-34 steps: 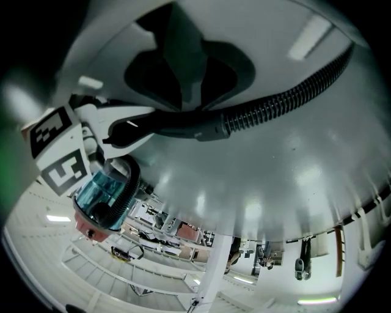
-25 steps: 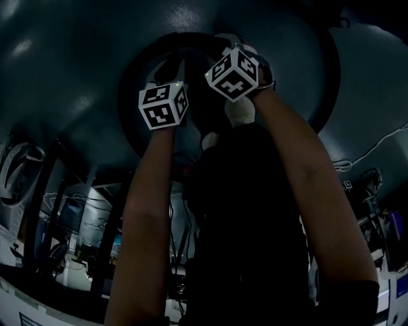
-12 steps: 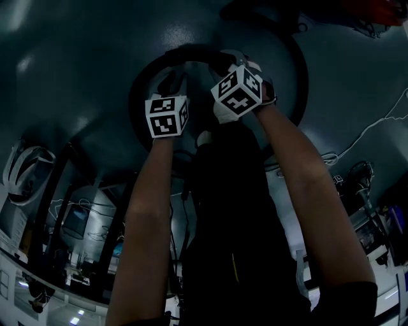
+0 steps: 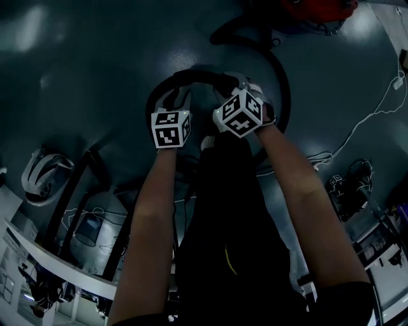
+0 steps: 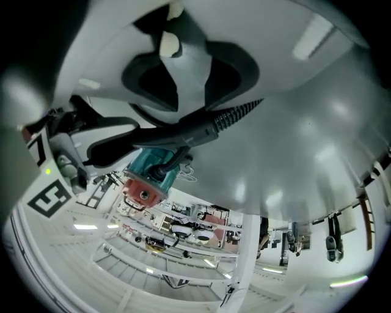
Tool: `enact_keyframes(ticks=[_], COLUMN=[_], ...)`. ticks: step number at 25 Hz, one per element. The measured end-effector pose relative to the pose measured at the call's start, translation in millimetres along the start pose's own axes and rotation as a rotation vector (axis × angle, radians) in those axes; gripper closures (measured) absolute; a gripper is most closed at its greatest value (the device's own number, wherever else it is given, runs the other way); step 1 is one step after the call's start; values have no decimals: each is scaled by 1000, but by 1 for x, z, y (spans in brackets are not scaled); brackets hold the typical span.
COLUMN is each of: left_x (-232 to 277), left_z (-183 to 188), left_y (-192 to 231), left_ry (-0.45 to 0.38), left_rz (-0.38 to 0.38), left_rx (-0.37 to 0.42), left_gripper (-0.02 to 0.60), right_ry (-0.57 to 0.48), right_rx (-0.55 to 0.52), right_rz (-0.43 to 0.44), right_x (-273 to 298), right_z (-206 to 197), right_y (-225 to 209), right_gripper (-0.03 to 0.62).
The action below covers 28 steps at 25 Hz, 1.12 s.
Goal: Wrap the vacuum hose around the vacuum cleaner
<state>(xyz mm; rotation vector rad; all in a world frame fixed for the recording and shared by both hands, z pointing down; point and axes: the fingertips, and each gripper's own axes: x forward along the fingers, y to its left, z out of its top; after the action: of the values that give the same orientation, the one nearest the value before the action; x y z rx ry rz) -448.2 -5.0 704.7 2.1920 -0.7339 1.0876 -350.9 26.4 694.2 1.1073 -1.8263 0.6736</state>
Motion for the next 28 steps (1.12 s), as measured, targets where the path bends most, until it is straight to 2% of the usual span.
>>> enact_keyframes(ticks=[5, 10, 15, 23, 28], left_x=[-35, -55, -60, -52, -41], left_z=[4, 14, 47, 109, 134], left_y=[-18, -35, -50, -75, -94], left_ry=[23, -13, -66, -114, -129], left_rz=[-2, -3, 13, 23, 7], left_rx=[6, -34, -24, -10, 11], left_gripper=[423, 422, 417, 402, 387], right_ry=[-23, -17, -60, -100, -122], right_rx=[59, 122, 131, 201, 284], right_rz=[-7, -28, -30, -73, -111], right_x=[-47, -73, -102, -135, -151], right_z=[10, 6, 12, 13, 9], right_y=[6, -4, -25, -83, -115], right_gripper=[427, 427, 427, 427, 428])
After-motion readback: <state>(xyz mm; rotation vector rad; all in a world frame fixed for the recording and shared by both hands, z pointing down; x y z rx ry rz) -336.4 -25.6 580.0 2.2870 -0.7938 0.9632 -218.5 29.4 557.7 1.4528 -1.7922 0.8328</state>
